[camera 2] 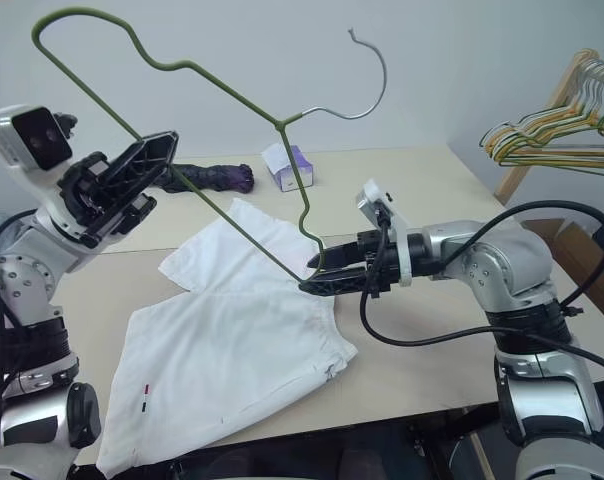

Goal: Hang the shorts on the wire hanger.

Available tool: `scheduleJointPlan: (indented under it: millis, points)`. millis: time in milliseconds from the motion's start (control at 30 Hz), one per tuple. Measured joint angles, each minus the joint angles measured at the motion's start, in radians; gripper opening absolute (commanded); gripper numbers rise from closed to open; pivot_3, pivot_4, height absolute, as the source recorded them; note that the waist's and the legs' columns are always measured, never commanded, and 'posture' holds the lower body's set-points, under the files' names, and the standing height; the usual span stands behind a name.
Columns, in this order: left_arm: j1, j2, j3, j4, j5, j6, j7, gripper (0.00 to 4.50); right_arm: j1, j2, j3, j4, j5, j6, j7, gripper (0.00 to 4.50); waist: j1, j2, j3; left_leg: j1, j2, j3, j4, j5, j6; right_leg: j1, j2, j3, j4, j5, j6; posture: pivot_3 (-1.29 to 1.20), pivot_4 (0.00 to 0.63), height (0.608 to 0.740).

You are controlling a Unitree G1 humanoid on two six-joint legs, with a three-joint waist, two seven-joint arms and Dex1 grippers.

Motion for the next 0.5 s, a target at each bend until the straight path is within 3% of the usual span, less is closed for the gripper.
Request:
scheduleJointPlan:
  millis: [267,500]
  points:
    - [0.013,-0.025,-0.001,-0.018,0.014,-0.014,0.013,0.0,-0.018,0.017,0.014,0.006,0.0,0.0,0.025,3.84,0.0,0.0,0.0,0.0,0.0,0.0,0.0,0.0,0.0,0.0,0.0,0.0,0.0,0.0,0.0,-0.01,0.0,0.74]
    - [0.02,-0.031,-0.009,-0.023,0.039,-0.034,0.022,0.0,-0.026,0.038,0.014,0.012,0.0,0.0,0.024,1.59,0.0,0.0,0.0,0.0,0.0,0.0,0.0,0.0,0.0,0.0,0.0,0.0,0.0,0.0,0.0,-0.01,0.0,0.74]
